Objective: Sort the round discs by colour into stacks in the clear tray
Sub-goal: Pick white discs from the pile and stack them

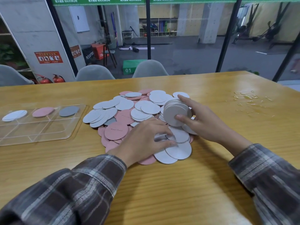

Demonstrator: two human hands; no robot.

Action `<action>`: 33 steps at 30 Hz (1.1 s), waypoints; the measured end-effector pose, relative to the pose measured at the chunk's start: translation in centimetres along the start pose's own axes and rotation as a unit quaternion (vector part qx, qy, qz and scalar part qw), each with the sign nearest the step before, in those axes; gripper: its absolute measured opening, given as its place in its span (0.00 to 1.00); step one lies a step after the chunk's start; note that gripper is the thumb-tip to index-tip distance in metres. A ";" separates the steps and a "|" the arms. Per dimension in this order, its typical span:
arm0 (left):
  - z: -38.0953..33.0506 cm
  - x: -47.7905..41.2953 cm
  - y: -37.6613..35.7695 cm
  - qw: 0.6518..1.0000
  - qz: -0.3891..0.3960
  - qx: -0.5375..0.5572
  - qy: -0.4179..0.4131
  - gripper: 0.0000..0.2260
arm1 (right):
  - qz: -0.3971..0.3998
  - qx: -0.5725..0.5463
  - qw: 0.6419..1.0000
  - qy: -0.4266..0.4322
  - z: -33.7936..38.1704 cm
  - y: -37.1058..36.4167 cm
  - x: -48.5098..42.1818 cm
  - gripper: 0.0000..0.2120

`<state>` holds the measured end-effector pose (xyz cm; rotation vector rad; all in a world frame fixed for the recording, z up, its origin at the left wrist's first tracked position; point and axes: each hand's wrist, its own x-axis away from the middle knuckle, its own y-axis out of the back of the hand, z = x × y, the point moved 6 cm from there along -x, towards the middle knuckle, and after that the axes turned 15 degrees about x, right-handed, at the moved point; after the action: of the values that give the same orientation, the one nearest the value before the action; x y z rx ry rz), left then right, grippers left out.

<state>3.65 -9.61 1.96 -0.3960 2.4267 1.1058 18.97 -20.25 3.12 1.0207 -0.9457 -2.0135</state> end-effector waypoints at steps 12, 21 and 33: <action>0.6 0.6 0.7 0.999 -0.008 0.012 0.043 0.16 | -0.001 0.021 1.000 0.002 0.1 0.1 0.0 0.32; 0.8 0.5 0.9 0.993 -0.005 0.037 0.115 0.18 | 0.004 -0.014 1.000 0.004 0.3 0.3 0.1 0.31; 1.8 0.6 2.9 0.946 -0.179 0.205 0.175 0.05 | 0.058 -0.103 0.993 0.000 0.6 -0.7 0.4 0.22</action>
<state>2.39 -6.44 2.45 -0.9084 2.6504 0.3838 18.06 -20.07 2.67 0.8351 -0.7602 -1.9677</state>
